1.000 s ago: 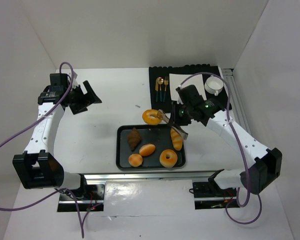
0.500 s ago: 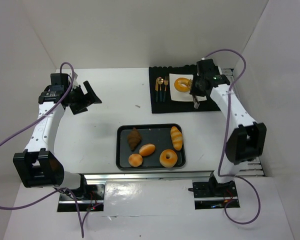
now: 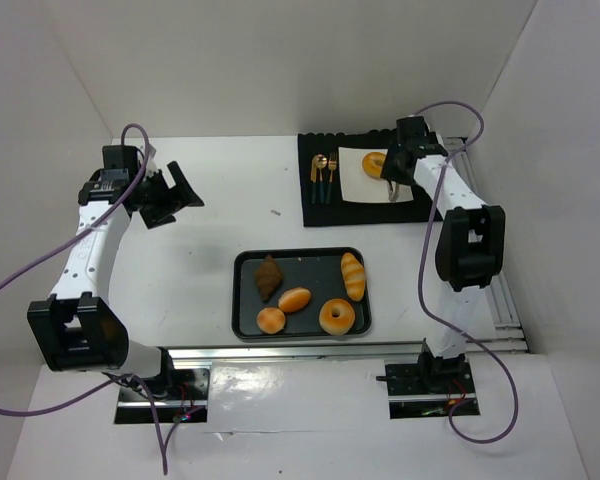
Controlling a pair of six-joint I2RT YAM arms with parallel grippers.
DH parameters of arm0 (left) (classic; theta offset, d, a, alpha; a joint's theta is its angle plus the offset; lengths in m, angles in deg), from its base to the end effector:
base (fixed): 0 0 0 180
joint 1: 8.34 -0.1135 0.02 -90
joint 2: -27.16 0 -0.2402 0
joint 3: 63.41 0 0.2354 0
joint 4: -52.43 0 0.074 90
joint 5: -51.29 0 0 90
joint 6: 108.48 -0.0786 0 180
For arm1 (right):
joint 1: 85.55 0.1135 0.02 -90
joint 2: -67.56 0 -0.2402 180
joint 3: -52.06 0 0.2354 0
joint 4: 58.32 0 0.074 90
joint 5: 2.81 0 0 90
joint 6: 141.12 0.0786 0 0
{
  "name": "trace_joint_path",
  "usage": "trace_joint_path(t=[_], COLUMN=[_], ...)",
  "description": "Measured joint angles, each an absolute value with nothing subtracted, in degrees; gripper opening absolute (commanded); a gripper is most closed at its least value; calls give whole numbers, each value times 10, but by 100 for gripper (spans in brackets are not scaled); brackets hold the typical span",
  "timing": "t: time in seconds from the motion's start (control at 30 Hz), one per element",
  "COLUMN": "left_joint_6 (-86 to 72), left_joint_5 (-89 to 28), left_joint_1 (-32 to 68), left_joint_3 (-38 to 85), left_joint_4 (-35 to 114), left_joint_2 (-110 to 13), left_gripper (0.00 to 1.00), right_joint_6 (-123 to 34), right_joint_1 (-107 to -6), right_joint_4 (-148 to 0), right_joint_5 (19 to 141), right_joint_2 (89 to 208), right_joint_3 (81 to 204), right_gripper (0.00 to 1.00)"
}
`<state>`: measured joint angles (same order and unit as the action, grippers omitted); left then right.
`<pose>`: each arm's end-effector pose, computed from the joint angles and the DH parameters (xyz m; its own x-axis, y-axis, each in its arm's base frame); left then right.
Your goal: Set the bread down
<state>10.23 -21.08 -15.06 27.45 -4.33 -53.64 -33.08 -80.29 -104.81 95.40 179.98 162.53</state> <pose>0.3161 0.0133 0.2834 -0.6794 -0.5410 -0.4956 -0.2641 0.8105 -0.5228 0.4467 0.0299 0.2140 -0.7074 0.2427 -0.6639 0.2342 0.9666 0.1038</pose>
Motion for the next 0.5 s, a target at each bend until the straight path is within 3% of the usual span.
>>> trace_joint_path(t=[0.27,0.5], left_joint_6=[102,102], left_joint_5=[-211,-210], left_joint_1=[-151,-151], left_joint_3=[277,277], left_joint_4=[-43,-42], left_joint_2=[-542,-544], left_gripper=[99,99], right_joint_6=[-337,-366], right_joint_1=[-803,-778], right_joint_4=[-1048,-1071], right_joint_5=[957,951], right_joint_2=[1773,1558], right_joint_3=[1626,1499], right_gripper=[54,53])
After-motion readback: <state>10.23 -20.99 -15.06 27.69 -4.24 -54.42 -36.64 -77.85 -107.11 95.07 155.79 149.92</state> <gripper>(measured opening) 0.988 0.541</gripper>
